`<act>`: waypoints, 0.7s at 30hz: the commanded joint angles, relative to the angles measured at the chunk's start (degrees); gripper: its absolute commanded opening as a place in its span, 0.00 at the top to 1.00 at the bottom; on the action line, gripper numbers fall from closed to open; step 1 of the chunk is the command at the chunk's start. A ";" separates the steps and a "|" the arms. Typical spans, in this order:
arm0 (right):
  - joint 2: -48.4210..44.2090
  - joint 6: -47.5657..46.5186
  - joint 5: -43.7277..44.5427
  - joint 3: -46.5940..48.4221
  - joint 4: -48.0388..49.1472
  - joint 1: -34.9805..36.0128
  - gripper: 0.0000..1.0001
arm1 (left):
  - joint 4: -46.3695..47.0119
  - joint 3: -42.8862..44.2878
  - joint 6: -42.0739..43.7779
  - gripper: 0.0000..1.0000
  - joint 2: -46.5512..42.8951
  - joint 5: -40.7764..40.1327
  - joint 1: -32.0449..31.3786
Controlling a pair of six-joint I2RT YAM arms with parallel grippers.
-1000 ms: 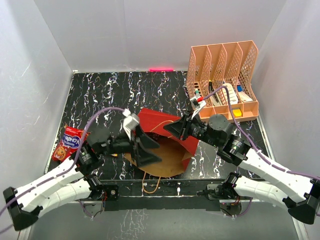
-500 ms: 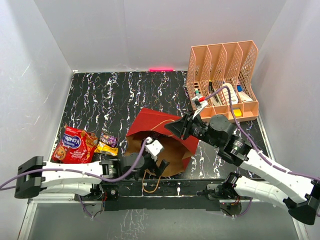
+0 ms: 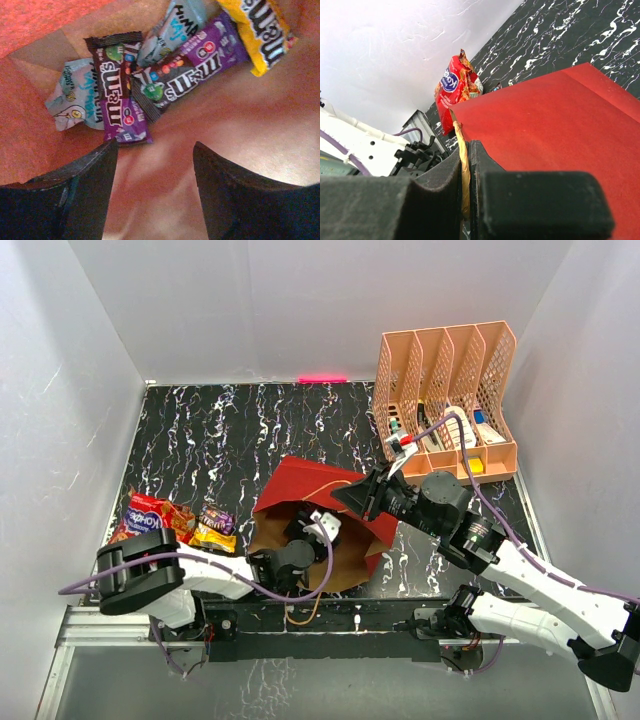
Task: Take the snacks out of the paper bag
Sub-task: Take out the snack from the paper bag.
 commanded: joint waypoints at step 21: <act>-1.64 -0.32 -0.70 1.09 2.76 0.02 0.93 | 15.53 7.46 1.37 0.41 20.93 -4.10 12.97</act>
